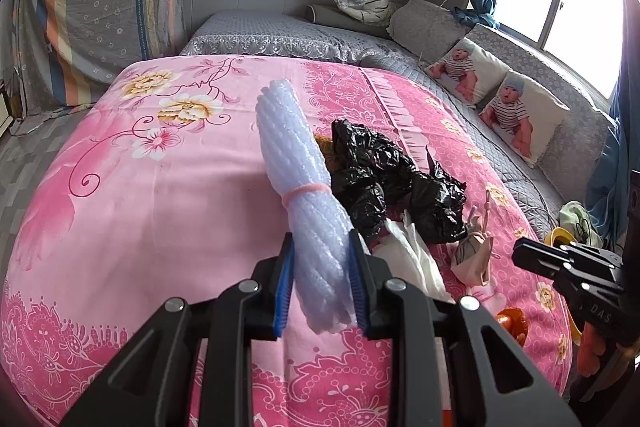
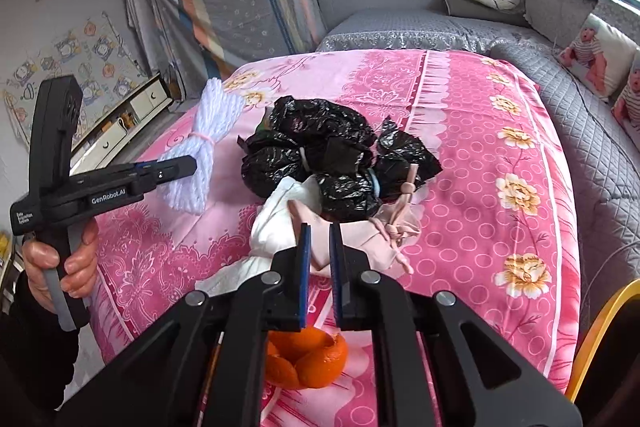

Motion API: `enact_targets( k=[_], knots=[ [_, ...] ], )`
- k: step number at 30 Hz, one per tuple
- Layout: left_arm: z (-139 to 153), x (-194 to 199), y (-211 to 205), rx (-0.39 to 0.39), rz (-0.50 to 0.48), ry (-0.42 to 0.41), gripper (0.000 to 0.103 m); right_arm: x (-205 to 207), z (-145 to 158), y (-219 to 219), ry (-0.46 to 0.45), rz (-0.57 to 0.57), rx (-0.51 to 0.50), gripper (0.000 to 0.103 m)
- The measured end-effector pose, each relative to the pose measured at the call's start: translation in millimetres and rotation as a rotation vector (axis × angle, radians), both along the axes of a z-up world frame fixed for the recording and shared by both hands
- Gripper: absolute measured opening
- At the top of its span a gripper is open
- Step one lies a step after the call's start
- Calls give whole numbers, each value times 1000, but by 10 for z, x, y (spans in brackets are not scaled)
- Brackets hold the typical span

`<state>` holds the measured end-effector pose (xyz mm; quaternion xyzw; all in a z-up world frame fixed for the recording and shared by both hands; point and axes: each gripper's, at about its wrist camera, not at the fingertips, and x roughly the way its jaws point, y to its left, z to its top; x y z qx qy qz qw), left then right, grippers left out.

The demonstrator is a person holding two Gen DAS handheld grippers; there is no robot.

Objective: Collect trash
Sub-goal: 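Lift and carry the foam net and spoon over the yellow-rimmed bin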

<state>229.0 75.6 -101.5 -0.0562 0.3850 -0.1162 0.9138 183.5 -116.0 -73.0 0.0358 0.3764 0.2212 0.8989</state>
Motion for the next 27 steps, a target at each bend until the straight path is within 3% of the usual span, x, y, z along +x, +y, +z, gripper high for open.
enact_targets(
  k=[3,7,9,10,13,27],
  knots=[
    [7,-2,40,-7,4,-2,24,8,-32,136,8,21,-14,34],
    [12,4,99,-12,15,-4,24,98,-122,236,16,-8,-83,36],
    [13,9,119,-17,17,-4,24,169,-182,263,25,-24,-114,32],
    [15,6,123,-17,17,-6,24,201,-213,271,27,-40,-140,19],
    [20,-4,129,-22,13,-7,24,234,-227,197,22,-69,-127,4],
    [217,37,-336,-3,-73,-32,24,15,276,-573,-93,-223,-14,3]
  ],
)
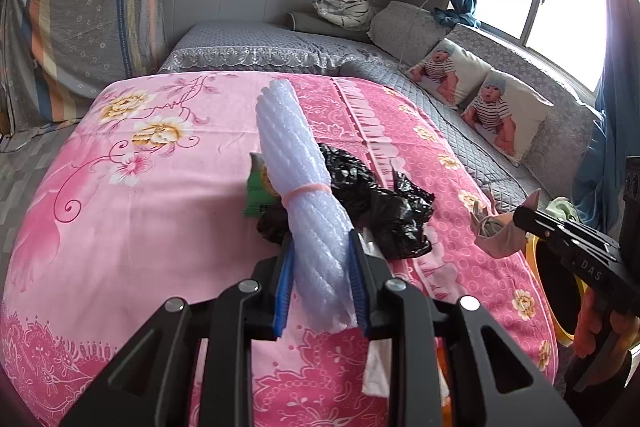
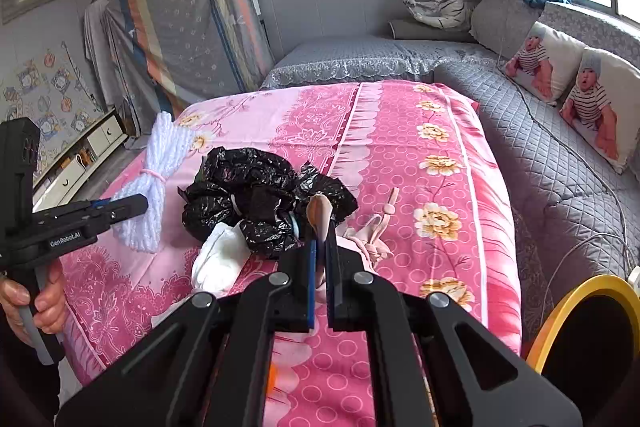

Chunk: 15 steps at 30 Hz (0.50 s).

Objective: Collect trash
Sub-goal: 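Lift and carry the foam net and spoon over the yellow-rimmed bin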

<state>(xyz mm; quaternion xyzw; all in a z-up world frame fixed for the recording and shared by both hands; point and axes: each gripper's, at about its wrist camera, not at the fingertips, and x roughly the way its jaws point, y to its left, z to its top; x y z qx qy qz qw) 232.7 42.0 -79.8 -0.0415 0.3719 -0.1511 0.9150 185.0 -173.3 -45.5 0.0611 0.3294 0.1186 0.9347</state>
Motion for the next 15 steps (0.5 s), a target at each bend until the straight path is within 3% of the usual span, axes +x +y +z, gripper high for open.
enact_targets(
  k=[8,15],
  knots=[
    [99,15,-708,23,-133,-15,24,-273,223,-593,-54,-103,35,3],
    [134,28,-1387,35,-252,-20,24,-501,233,-1165,-59,-216,56,3]
  ],
)
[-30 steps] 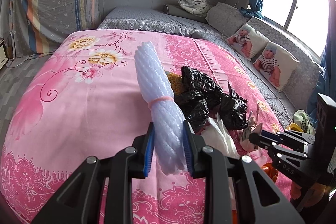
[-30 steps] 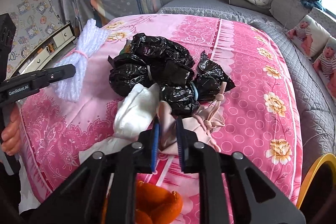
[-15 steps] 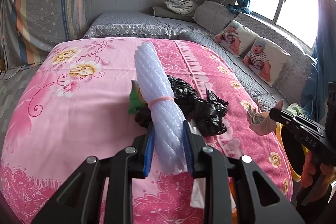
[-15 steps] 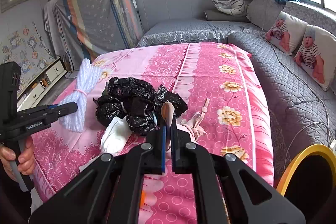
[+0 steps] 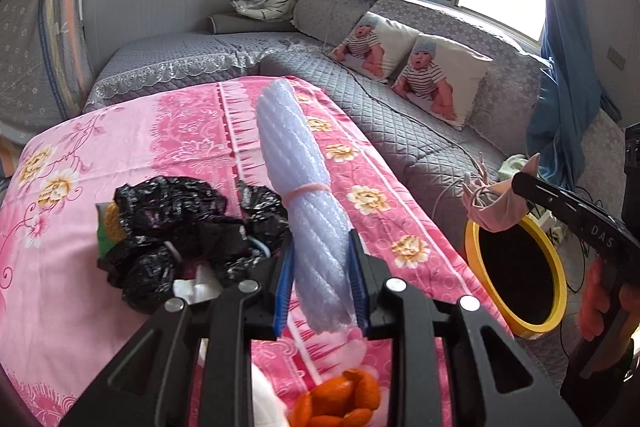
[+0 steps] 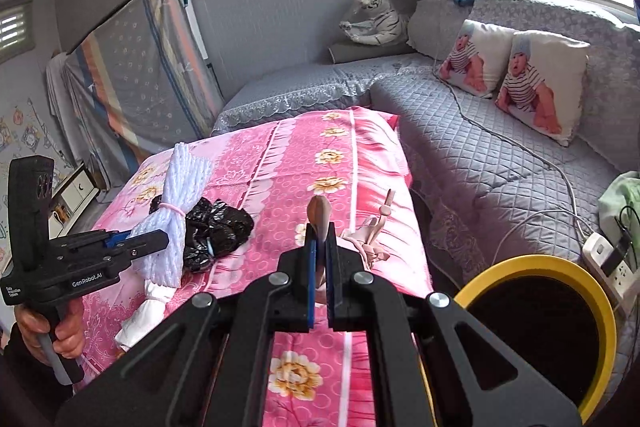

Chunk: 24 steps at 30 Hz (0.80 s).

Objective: Collect trash
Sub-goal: 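Lift and carry the foam net and spoon over the yellow-rimmed bin, then open both tools over the bin to drop the net and spoon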

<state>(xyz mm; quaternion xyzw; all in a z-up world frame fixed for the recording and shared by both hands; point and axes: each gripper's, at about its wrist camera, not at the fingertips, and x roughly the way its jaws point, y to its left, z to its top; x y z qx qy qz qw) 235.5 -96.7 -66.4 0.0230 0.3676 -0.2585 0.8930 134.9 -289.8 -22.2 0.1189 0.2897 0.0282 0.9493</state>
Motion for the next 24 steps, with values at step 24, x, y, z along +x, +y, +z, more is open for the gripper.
enact_targets(
  k=[24],
  knots=[
    [-342,-423,-1960,29,-397,45,24,-759,-400,-1541,28,-350,115,3]
  ],
)
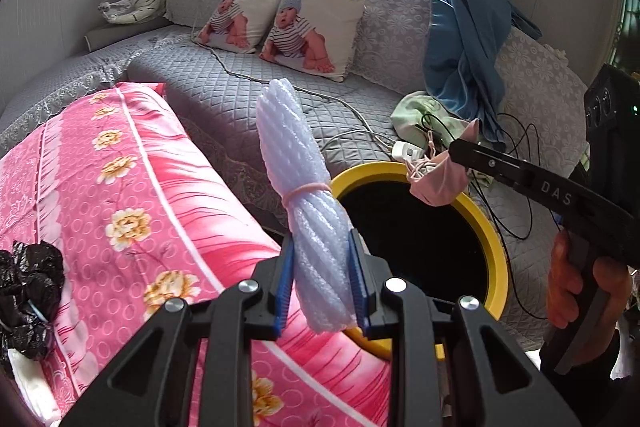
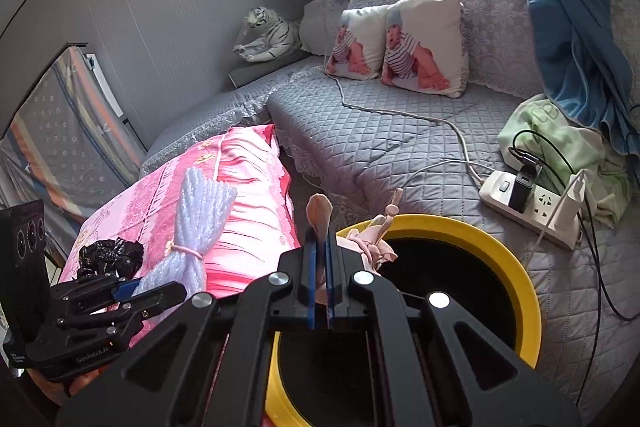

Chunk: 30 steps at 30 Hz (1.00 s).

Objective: Collect trash
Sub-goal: 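Open both tools over the bin to drop the net and spoon, then move both open tools back to the trash on the bed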

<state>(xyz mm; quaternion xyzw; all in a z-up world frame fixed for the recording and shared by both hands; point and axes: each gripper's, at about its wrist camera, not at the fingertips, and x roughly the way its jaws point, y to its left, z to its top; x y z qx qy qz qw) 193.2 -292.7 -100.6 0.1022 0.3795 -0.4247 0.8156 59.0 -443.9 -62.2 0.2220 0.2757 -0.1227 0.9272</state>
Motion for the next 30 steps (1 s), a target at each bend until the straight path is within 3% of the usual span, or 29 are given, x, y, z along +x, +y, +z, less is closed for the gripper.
enact_targets(
  k=[8,16,20,23,24,30],
  knots=[
    [-310,-89,-451,59,-58,47,24,-84,-202,-283,34,-58,45,3],
    [-522,-60,-649,100,-54,103,26,-47,-380,-435,80,-101,81,4],
    [-538,0,-593,71,-19,144,58,-58,-450,-542,97,-142,112,5],
    [-527,85,-522,51,13,166,58,-101,-453,-617,94,-175,116,19],
    [-521,115,-493,44,23,174,58,-127,-442,-631,87,-188,116,29],
    [-342,185,-307,-3,64,162,58,-200,-324,-632,64,-202,112,32]
  ],
)
